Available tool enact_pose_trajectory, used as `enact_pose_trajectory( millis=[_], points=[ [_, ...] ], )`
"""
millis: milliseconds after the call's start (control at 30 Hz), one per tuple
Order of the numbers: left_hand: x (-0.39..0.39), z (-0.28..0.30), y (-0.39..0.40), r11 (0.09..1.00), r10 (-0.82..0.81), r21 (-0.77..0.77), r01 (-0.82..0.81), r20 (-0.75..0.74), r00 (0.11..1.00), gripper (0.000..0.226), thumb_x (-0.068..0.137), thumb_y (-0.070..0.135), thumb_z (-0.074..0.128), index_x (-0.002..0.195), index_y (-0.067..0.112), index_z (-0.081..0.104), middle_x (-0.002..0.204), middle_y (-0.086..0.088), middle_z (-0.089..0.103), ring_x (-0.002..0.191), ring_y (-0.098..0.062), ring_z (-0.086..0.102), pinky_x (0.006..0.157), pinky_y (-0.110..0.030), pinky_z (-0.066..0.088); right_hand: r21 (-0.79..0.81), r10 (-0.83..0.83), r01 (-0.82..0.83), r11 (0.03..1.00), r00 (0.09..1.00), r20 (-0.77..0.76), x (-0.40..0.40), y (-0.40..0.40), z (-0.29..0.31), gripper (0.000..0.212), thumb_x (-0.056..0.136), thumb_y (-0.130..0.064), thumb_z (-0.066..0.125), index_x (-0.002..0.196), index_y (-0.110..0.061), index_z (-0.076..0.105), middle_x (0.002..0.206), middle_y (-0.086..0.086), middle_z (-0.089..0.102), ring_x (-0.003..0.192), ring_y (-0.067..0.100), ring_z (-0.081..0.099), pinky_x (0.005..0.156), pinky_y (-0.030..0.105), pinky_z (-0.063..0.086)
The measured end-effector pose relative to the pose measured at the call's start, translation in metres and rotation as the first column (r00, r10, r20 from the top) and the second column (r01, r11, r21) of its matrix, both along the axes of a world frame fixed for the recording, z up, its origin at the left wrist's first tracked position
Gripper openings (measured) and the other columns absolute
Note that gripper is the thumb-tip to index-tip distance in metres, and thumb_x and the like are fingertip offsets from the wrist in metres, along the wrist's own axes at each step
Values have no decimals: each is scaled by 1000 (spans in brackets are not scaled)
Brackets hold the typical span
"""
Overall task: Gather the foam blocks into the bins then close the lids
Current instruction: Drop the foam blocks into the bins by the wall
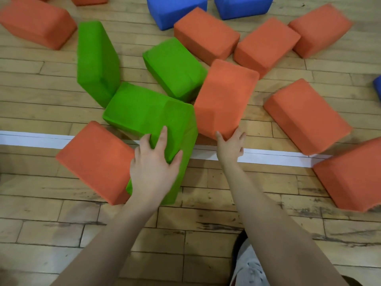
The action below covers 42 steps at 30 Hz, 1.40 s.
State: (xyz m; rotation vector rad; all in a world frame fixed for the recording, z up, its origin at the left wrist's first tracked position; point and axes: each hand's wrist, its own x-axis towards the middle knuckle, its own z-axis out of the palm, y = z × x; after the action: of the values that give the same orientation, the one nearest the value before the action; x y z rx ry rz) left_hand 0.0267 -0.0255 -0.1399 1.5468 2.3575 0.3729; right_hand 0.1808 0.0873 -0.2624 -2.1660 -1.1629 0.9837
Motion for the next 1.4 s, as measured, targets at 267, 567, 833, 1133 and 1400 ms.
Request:
enact_pose_trajectory(
  millis=[267,567,833,1133,1400],
  points=[
    [1,-6,-5,999,-46,-22,45,-56,997,68,86,49,56,146,29,31,138,-20,38,120,-40,43,89,-48,43,269,149,-75,960,952,-266,-3,4,12,73,77,-40,63,138,-20,29,137,3,46,122,20,48,104,52,35],
    [-4,14,1,990,-75,-107,89,128,989,66,85,56,52,143,31,35,138,-12,37,119,-35,45,89,-45,46,371,221,-254,893,966,132,1,-5,71,61,87,-27,63,142,-34,39,132,20,30,122,31,29,100,26,24],
    [10,144,-1,989,-46,-134,60,102,994,65,83,48,61,141,28,41,137,-18,42,120,-38,43,93,-46,40,242,241,-329,913,912,331,42,-10,234,54,89,-37,60,140,-39,42,134,20,29,119,34,29,89,36,37],
    [42,398,61,987,-2,-160,7,33,999,66,83,49,59,143,30,36,139,-15,38,122,-37,41,98,-47,36,161,324,-386,909,894,310,87,-4,489,52,87,-37,60,137,-41,45,137,15,28,122,36,30,88,41,40],
    [67,560,130,983,27,-181,-26,1,1000,67,81,50,61,142,33,37,141,-12,37,121,-37,41,99,-45,35,235,323,-406,883,889,326,129,59,675,51,87,-41,61,135,-43,46,137,16,29,122,35,32,100,42,37]
  ],
)
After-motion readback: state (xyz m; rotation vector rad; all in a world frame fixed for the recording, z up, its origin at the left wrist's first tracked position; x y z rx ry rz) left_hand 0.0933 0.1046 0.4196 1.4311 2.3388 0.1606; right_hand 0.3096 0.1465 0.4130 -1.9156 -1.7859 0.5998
